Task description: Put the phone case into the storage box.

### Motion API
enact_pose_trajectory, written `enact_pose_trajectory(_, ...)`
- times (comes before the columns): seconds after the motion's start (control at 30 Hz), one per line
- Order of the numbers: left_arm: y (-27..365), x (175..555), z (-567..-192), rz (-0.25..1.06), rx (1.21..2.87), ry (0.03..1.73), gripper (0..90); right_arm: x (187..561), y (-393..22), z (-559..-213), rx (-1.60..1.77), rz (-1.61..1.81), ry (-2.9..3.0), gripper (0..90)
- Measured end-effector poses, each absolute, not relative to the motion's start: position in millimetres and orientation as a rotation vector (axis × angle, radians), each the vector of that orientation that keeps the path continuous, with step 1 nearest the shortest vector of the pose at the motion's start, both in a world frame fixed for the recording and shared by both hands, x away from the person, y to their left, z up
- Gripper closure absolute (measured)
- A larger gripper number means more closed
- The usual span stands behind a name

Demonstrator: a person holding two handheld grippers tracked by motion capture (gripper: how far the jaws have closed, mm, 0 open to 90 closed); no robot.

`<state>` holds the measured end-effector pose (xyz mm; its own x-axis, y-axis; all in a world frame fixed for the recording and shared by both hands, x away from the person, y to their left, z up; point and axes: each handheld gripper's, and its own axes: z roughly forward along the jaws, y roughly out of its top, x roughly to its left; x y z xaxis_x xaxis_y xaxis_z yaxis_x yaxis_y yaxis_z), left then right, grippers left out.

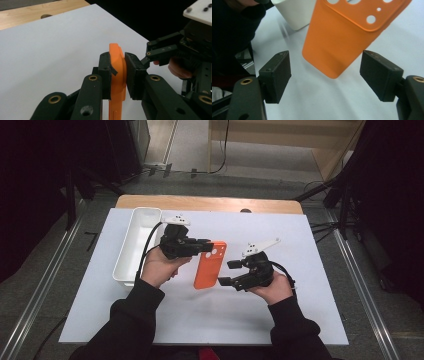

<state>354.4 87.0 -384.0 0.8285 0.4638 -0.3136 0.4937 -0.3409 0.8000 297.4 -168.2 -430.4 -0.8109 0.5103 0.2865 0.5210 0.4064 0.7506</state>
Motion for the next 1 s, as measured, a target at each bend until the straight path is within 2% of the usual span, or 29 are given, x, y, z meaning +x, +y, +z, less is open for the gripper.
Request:
enact_pose_trajectory(0.5,94.8,346.2,-379.0,-0.081,2.016,0.62,76.3,299.0,-187.6,-418.1,-0.921,-1.41,-2.649,23.8)
enact_pose_trajectory(1.0,101.4,338.4,-379.2,-0.169,2.059,0.513,76.2,303.1,-184.9,-414.1,-0.786,-1.394,-2.655,24.0)
